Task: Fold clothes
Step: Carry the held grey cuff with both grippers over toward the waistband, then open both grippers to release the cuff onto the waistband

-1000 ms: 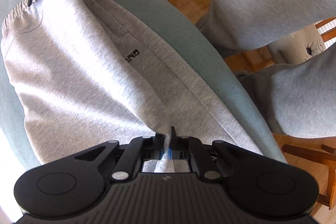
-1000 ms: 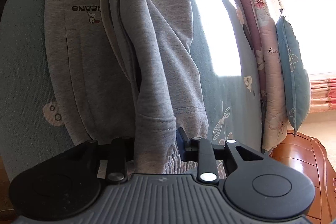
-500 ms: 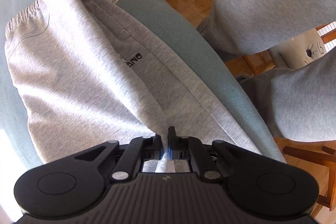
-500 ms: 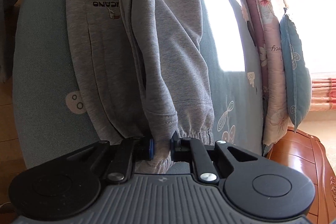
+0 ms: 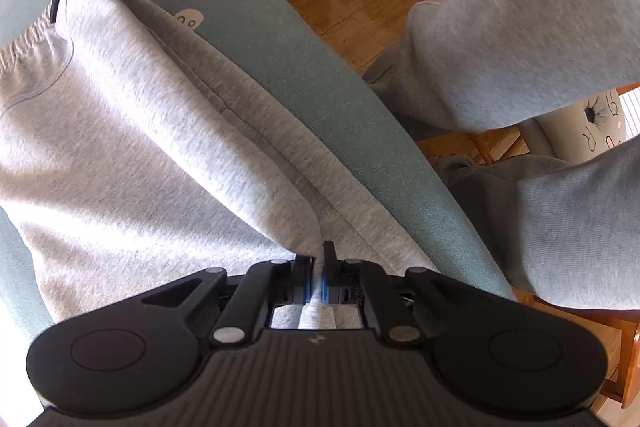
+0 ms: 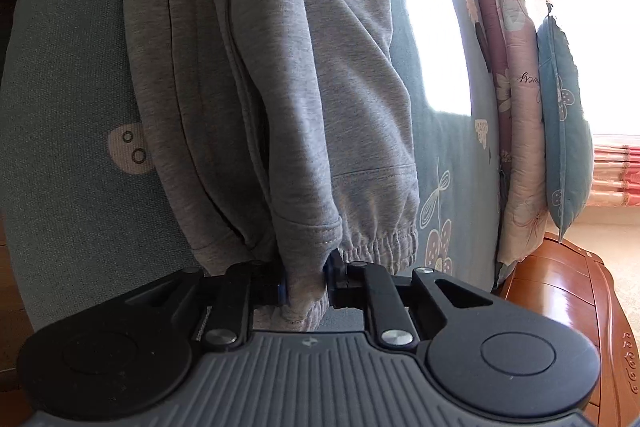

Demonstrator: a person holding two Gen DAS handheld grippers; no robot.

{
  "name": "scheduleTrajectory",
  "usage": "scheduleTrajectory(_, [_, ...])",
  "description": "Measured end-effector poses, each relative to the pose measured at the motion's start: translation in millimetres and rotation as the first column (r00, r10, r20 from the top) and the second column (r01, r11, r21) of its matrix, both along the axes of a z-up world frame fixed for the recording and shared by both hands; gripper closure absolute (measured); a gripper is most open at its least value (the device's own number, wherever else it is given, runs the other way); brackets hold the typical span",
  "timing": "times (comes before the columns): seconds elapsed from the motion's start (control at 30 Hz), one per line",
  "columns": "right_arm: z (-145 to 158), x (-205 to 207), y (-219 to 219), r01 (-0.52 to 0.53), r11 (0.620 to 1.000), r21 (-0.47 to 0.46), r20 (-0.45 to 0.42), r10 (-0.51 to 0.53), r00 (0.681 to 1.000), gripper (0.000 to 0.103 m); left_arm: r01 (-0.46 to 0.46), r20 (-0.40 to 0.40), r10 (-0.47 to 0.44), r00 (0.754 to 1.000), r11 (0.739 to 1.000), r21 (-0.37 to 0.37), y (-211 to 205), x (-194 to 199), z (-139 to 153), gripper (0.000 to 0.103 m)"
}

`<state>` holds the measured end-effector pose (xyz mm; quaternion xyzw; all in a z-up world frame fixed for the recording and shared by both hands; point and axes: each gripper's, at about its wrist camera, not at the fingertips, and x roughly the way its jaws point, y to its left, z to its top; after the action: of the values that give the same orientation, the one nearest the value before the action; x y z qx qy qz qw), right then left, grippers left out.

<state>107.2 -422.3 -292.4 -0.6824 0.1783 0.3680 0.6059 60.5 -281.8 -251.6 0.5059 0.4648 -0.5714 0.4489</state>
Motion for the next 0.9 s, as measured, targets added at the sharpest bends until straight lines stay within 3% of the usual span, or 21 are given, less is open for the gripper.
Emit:
scheduleTrajectory(0.13, [21.3, 14.6, 7.5, 0.152, 0.985, 0.075, -0.120, -0.143, 0.983, 0.061, -0.023, -0.007, 0.023, 1.000, 1.000, 0.006, -1.2, 2.3, 0.9, 0.097])
scheduleTrajectory(0.23, [41.1, 23.2, 3.2, 0.265, 0.958, 0.113, -0.223, -0.235, 0.946, 0.053, -0.068, -0.025, 0.068, 0.997, 0.998, -0.001, 0.9, 7.6, 10.6, 0.096])
scheduleTrajectory(0.33, [55.2, 16.1, -9.0, 0.371, 0.923, 0.104, -0.295, -0.327, 0.898, 0.052, -0.134, -0.059, 0.133, 0.989, 0.991, -0.019, 5.6, 15.6, 24.4, 0.095])
scheduleTrajectory(0.4, [65.0, 14.3, -16.8, 0.456, 0.884, 0.097, -0.363, -0.396, 0.844, 0.052, -0.195, -0.092, 0.192, 0.977, 0.980, -0.023, 9.6, 20.0, 32.6, 0.095])
scheduleTrajectory(0.47, [75.8, 18.2, -25.8, 0.589, 0.803, 0.097, -0.485, -0.479, 0.732, 0.052, -0.240, -0.096, 0.235, 0.967, 0.970, -0.046, 13.8, 25.2, 45.1, 0.094])
scheduleTrajectory(0.53, [85.0, 18.7, -39.7, 0.730, 0.676, 0.107, -0.604, -0.539, 0.587, 0.052, -0.271, -0.081, 0.264, 0.961, 0.959, -0.087, 17.6, 29.6, 59.9, 0.093])
scheduleTrajectory(0.57, [88.1, 20.5, -47.5, 0.798, 0.592, 0.111, -0.660, -0.557, 0.504, 0.052, -0.286, -0.074, 0.279, 0.957, 0.952, -0.107, 19.6, 31.9, 67.2, 0.093])
scheduleTrajectory(0.6, [88.9, 23.5, -58.1, 0.866, 0.485, 0.122, -0.721, -0.557, 0.413, 0.052, -0.305, -0.064, 0.298, 0.952, 0.942, -0.142, 20.1, 34.3, 69.5, 0.092])
scheduleTrajectory(0.7, [85.3, 35.5, -97.0, 0.990, 0.083, 0.110, -0.890, -0.435, 0.135, 0.050, -0.357, -0.045, 0.358, 0.933, 0.900, -0.251, 10.0, 38.4, 67.6, 0.080])
scheduleTrajectory(0.73, [82.0, 37.5, -108.6, 0.995, -0.041, 0.086, -0.929, -0.365, 0.065, 0.049, -0.367, -0.043, 0.370, 0.928, 0.888, -0.279, 5.0, 37.9, 63.7, 0.078])
scheduleTrajectory(0.8, [62.7, 36.7, -132.1, 0.962, -0.274, -0.001, -0.984, -0.172, -0.050, 0.047, -0.374, -0.036, 0.383, 0.923, 0.870, -0.321, -7.0, 34.1, 51.6, 0.077])
scheduleTrajectory(0.83, [51.8, 35.2, -140.6, 0.931, -0.363, -0.050, -0.992, -0.086, -0.087, 0.047, -0.369, -0.016, 0.385, 0.923, 0.872, -0.322, -11.7, 36.2, 50.5, 0.076])
scheduleTrajectory(0.9, [31.9, 29.9, -147.5, 0.871, -0.476, -0.125, -0.991, 0.017, -0.133, 0.046, -0.333, 0.034, 0.361, 0.932, 0.888, -0.316, -25.8, 24.7, 38.2, 0.075])
